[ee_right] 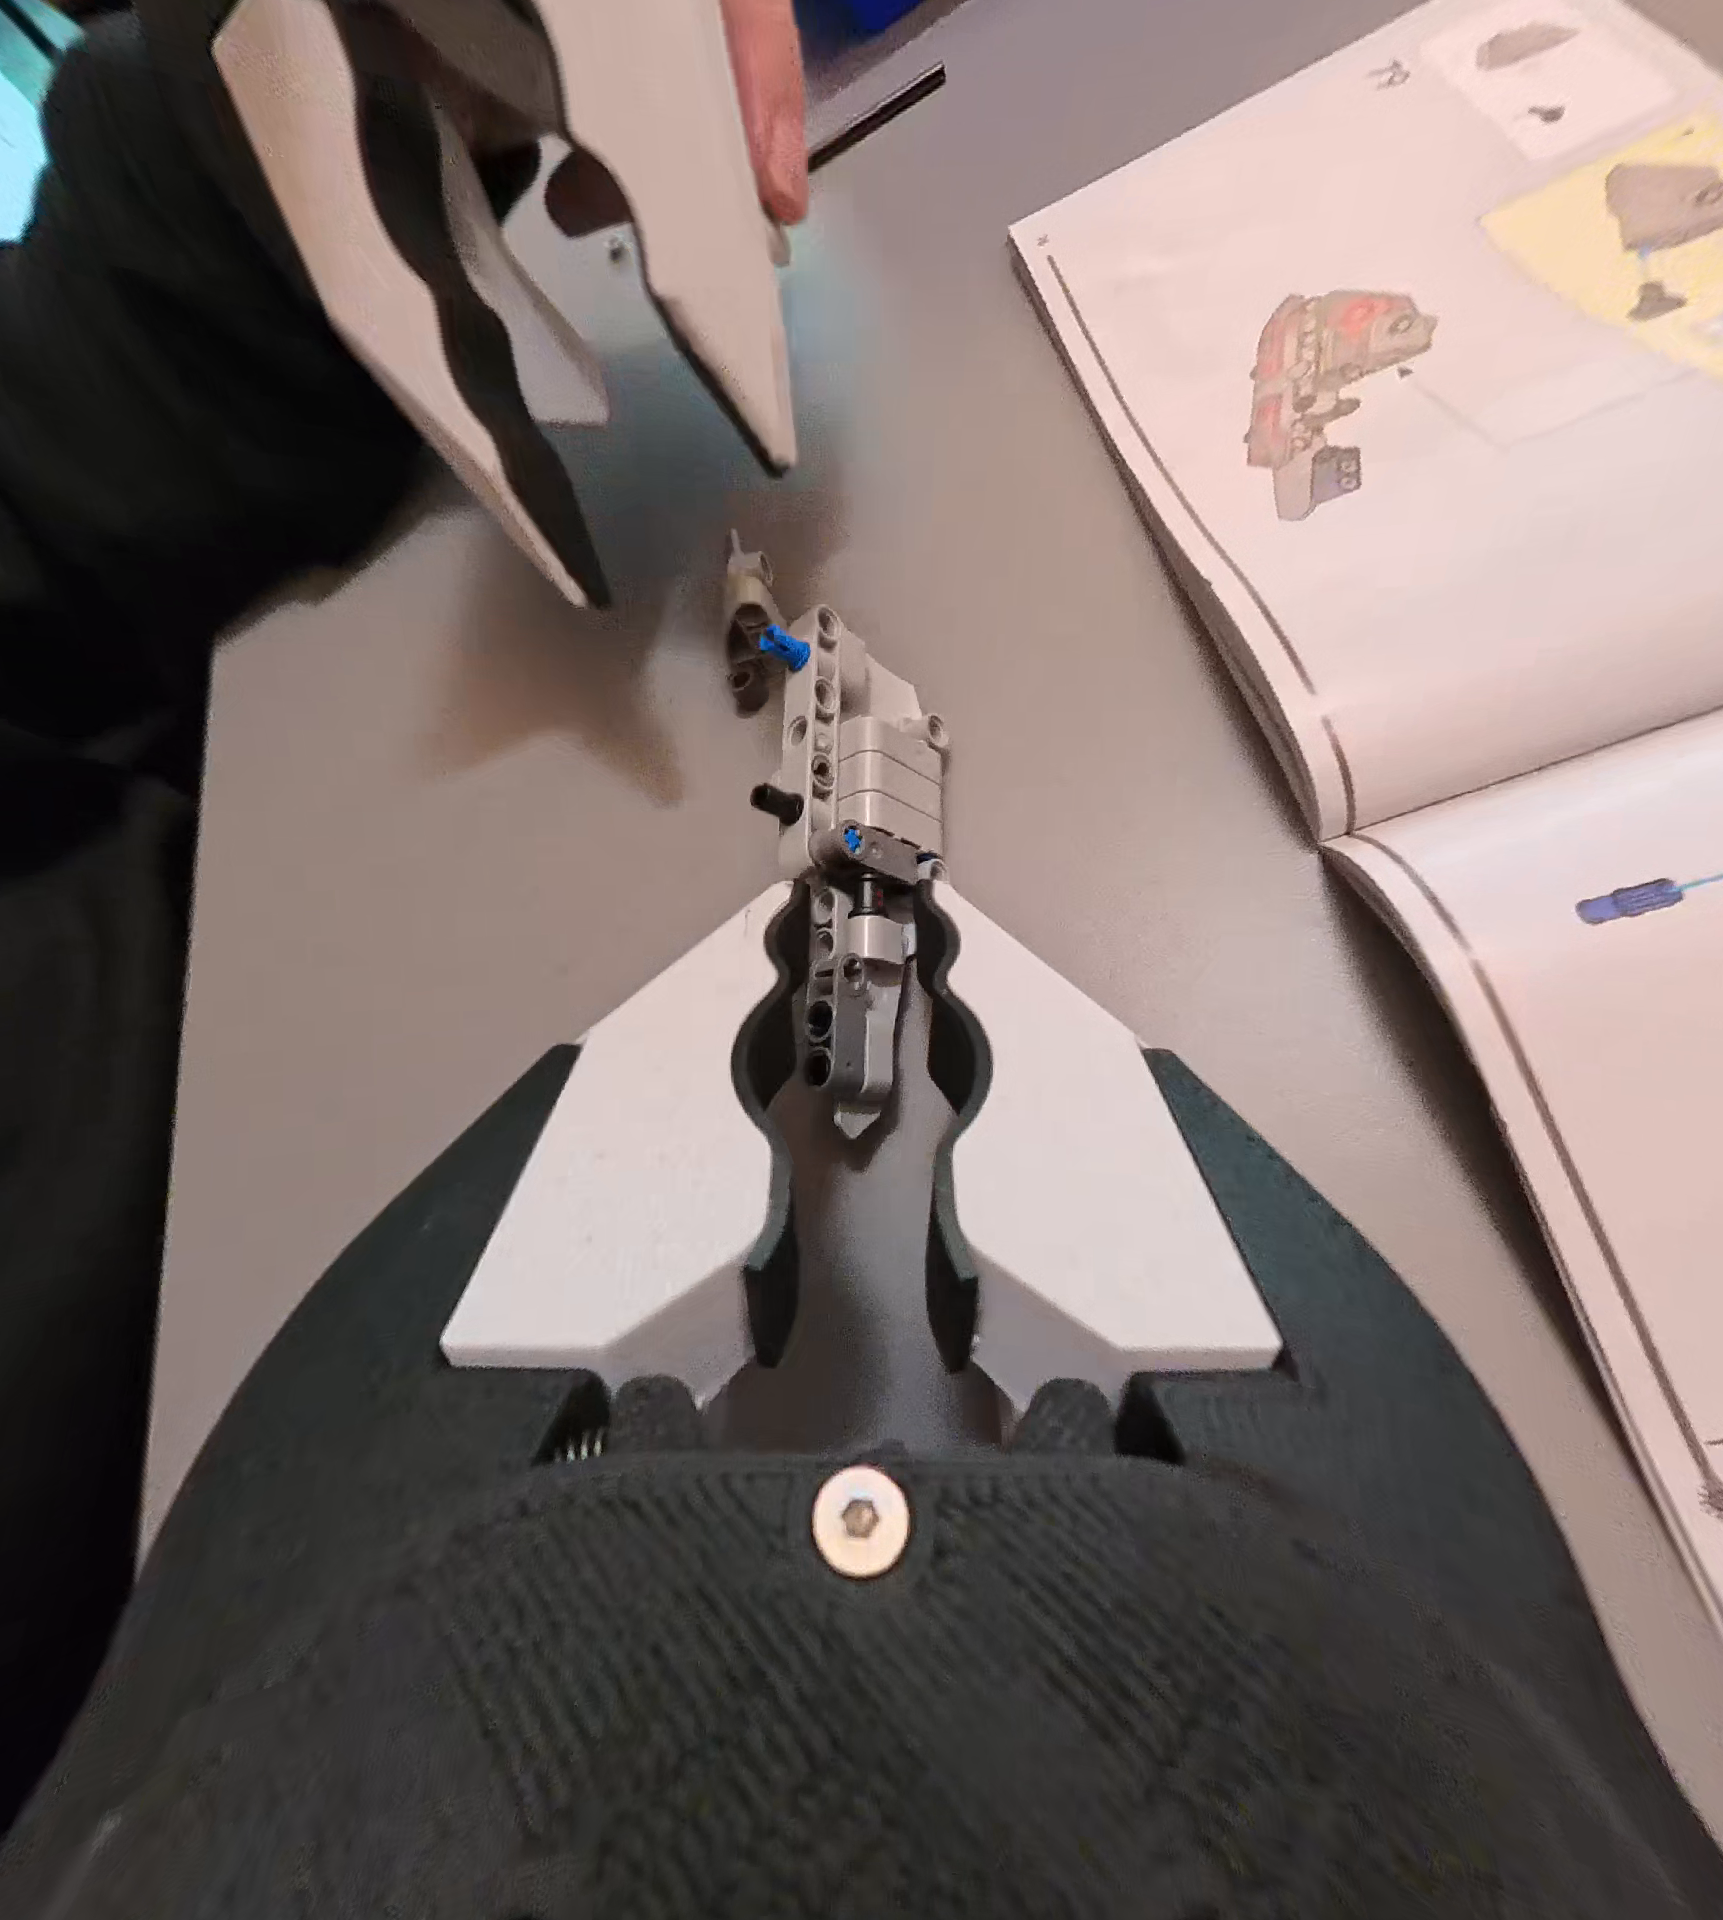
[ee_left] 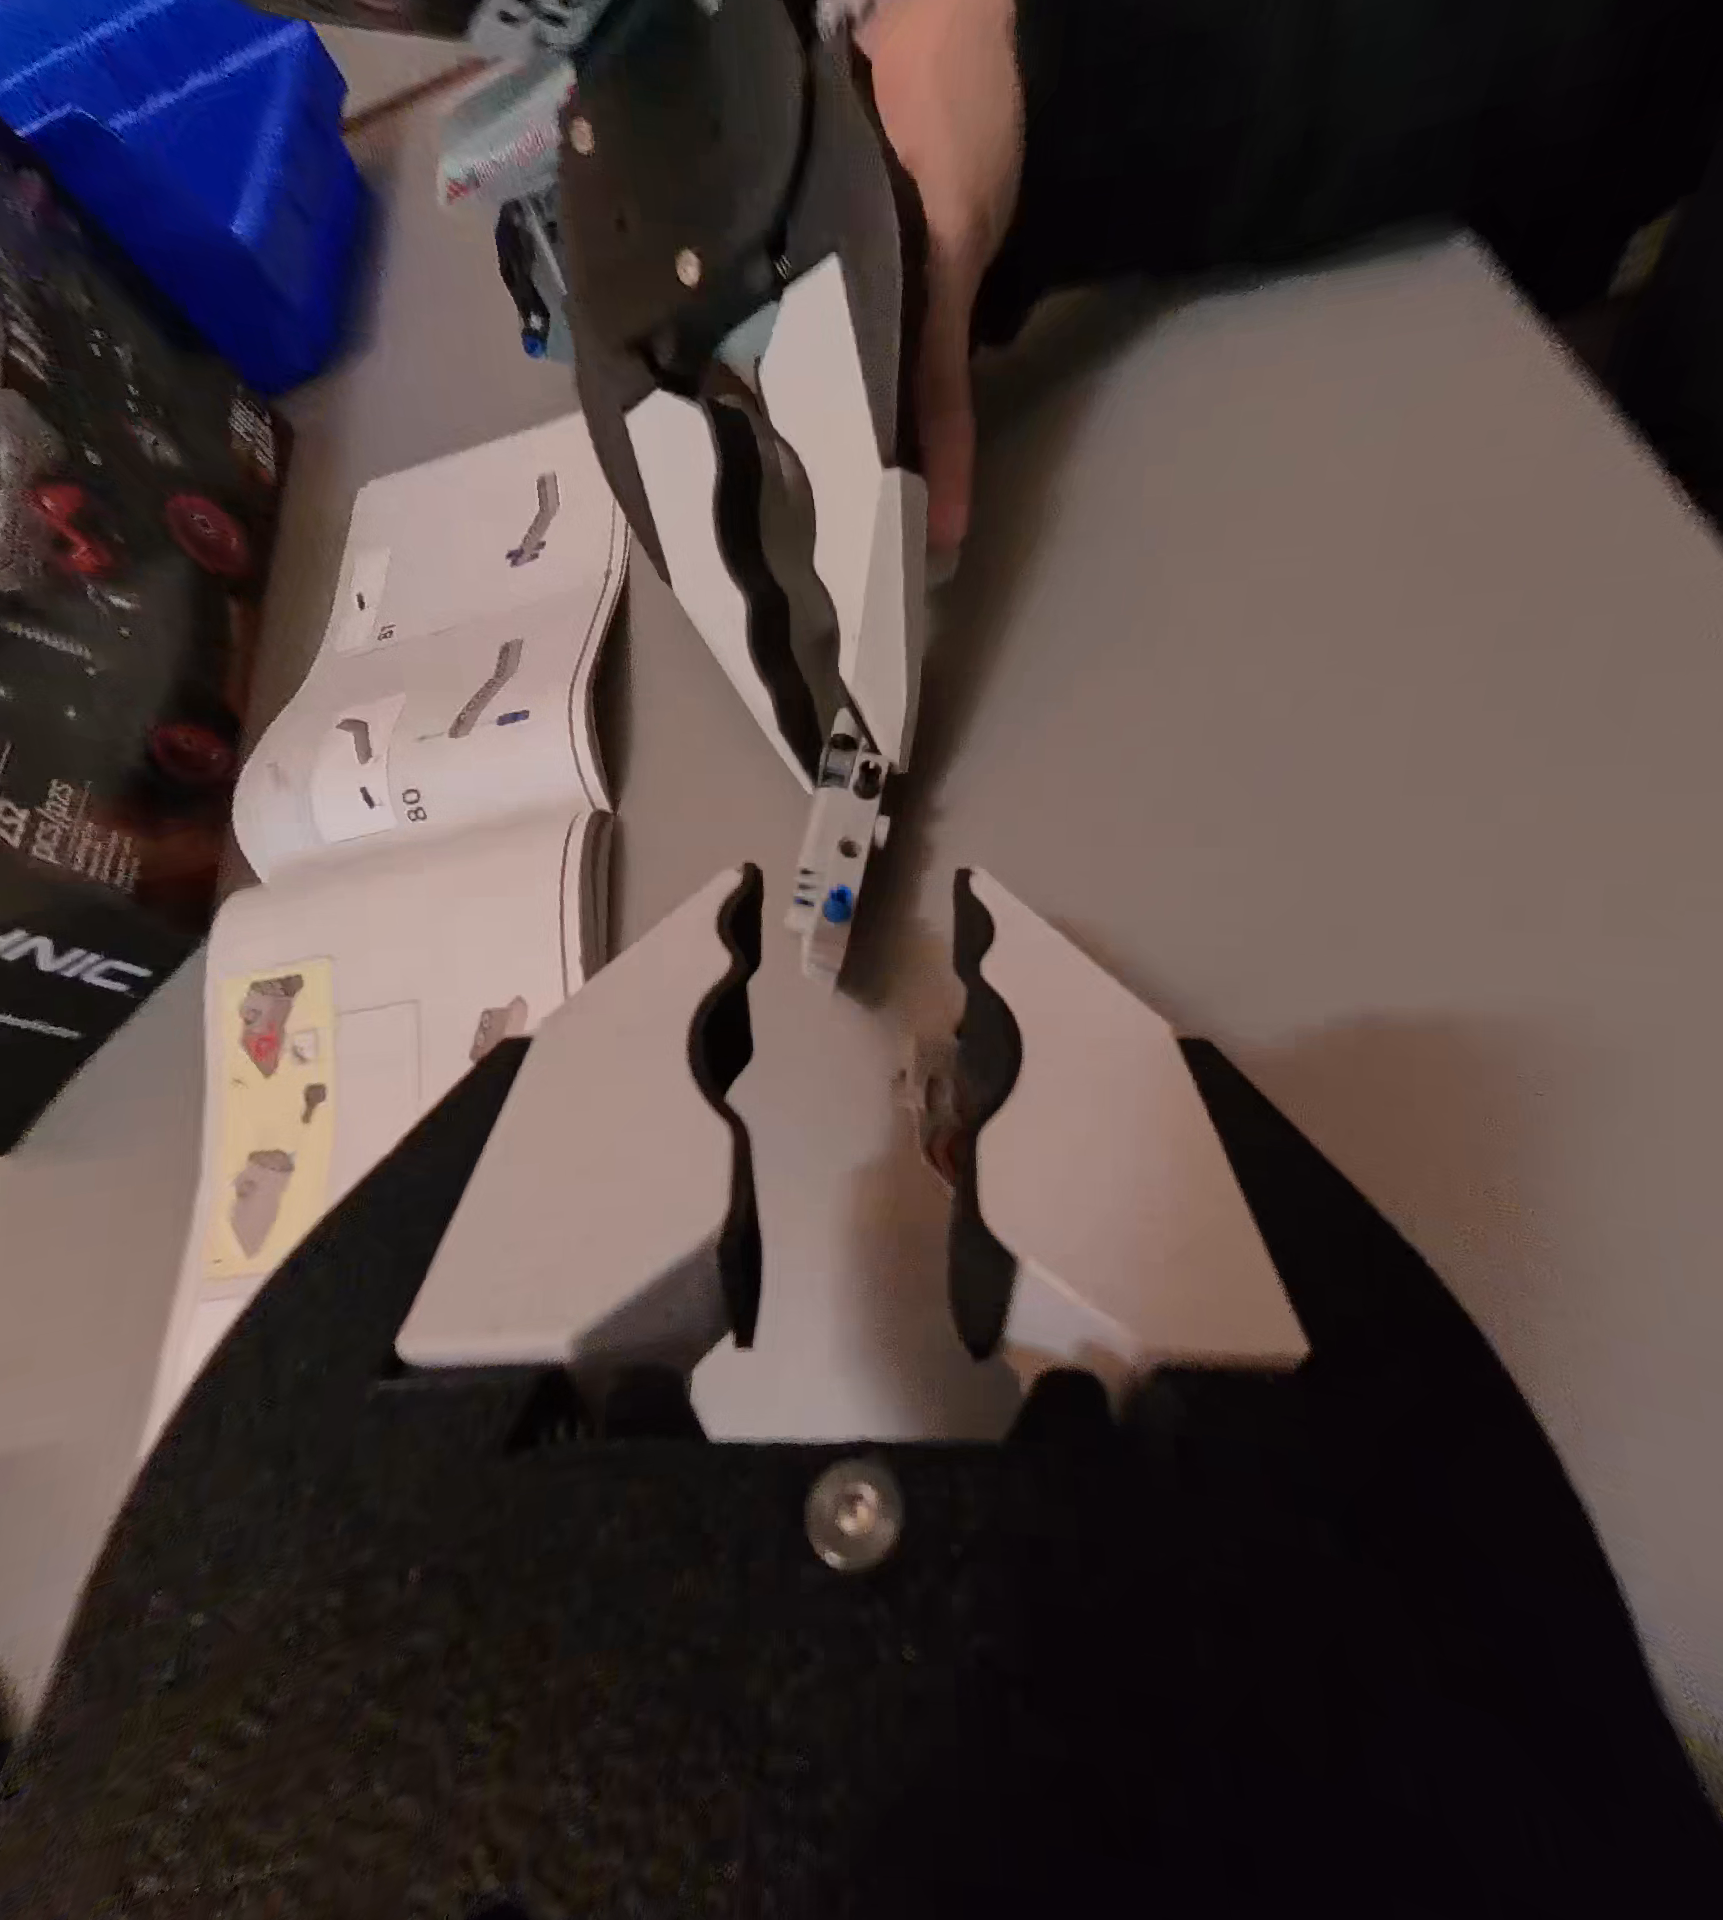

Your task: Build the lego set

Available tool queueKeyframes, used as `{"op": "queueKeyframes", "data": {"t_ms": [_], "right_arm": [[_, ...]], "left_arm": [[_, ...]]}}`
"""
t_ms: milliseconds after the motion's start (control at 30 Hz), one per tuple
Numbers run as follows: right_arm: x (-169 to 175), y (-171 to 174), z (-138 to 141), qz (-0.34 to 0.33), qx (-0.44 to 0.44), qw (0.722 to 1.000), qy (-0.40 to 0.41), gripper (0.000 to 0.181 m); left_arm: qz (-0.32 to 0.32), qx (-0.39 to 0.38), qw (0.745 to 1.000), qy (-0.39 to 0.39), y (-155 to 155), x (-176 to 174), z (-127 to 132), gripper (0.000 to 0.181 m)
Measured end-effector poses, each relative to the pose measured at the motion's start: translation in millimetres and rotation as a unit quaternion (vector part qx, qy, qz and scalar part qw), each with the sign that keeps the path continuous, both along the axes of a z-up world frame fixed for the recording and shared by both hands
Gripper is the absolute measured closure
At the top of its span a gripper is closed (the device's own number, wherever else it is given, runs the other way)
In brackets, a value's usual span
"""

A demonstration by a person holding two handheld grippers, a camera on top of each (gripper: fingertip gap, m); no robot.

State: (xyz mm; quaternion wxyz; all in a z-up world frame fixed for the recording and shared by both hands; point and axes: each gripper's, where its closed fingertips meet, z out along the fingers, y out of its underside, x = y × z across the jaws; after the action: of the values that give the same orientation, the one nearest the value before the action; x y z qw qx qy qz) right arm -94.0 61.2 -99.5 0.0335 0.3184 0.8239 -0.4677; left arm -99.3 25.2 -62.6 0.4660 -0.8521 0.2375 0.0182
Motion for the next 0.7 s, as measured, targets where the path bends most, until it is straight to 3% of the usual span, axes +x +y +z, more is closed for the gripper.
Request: {"op": "queueKeyframes", "data": {"t_ms": [33, 133, 233, 333, 467, 567, 700], "right_arm": [[0, 0, 0, 0.0, -0.005, 1.0, -0.006, 0.163], [0, 0, 0, 0.001, -0.005, 1.0, -0.006, 0.163], [0, -1, 0, 0.003, -0.006, 1.0, -0.007, 0.163], [0, -2, 1, 0.012, -0.003, 1.0, 0.002, 0.157], [-1, -8, 12, 0.056, 0.026, 0.99, 0.124, 0.146], [-1, -17, 24, 0.07, 0.012, 0.98, 0.188, 0.156], [-2, -17, 15, 0.087, 0.056, 0.971, 0.217, 0.167]], "left_arm": [[0.01, -0.016, 0.999, 0.028, 5, -2, -6, 0.153], [0.016, -0.051, 0.996, 0.078, 12, -6, -24, 0.162], [0.016, -0.056, 0.996, 0.074, 15, -6, -32, 0.175], [0.023, -0.052, 0.997, 0.046, 16, -6, -31, 0.177], [0.024, -0.051, 0.998, -0.032, 13, -4, -23, 0.177], [0.013, -0.054, 0.996, -0.068, 9, -1, -22, 0.177], [0.007, -0.075, 0.994, -0.076, 6, 2, -30, 0.177]]}}
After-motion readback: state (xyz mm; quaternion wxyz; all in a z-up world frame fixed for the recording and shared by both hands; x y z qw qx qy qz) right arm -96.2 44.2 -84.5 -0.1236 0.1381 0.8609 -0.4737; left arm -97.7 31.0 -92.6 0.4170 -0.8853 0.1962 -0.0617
